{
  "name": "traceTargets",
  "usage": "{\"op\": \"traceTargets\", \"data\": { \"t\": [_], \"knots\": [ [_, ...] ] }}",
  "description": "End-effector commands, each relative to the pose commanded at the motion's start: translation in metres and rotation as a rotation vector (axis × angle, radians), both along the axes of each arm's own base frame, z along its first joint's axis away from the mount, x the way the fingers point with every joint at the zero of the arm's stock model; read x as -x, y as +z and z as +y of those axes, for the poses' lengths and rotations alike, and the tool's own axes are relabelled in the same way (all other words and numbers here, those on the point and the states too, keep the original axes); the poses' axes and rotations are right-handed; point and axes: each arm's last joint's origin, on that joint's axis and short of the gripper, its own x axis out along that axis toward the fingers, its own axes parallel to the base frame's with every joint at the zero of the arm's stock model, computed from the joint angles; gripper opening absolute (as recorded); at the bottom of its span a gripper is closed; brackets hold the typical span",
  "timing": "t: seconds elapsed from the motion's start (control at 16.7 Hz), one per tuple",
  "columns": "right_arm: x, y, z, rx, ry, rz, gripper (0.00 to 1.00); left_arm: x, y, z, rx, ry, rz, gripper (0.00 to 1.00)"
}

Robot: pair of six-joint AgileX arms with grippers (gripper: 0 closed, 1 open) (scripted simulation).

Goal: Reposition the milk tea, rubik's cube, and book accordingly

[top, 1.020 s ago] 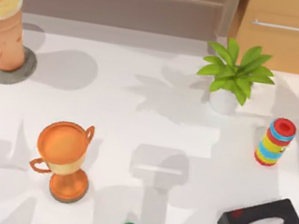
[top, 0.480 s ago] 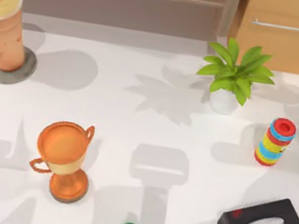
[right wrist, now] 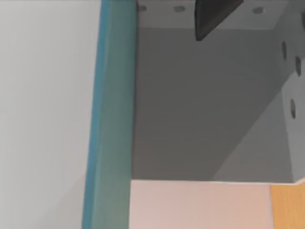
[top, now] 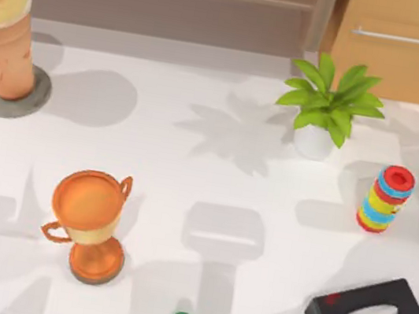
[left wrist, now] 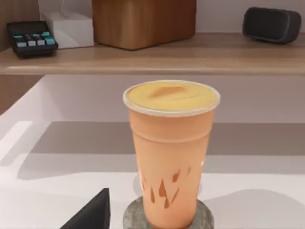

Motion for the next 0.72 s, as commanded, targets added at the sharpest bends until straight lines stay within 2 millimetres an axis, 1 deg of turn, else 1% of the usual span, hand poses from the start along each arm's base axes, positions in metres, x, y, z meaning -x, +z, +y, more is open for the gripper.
{"op": "traceTargets", "data": {
  "t": [0.24, 0.48, 0.72],
  "knots": [
    [-0.0142, -0.0002, -0.0002, 0.0, 0.0, 0.0, 1.0, 0.0, 0.0, 0.0, 0.0, 0.0, 0.0, 1.0],
    [-0.0145, -0.0002, -0.0002, 0.0, 0.0, 0.0, 1.0, 0.0, 0.0, 0.0, 0.0, 0.0, 0.0, 1.0],
    [-0.0145, -0.0002, -0.0002, 0.0, 0.0, 0.0, 0.7, 0.0, 0.0, 0.0, 0.0, 0.0, 0.0, 1.0]
  ]
}}
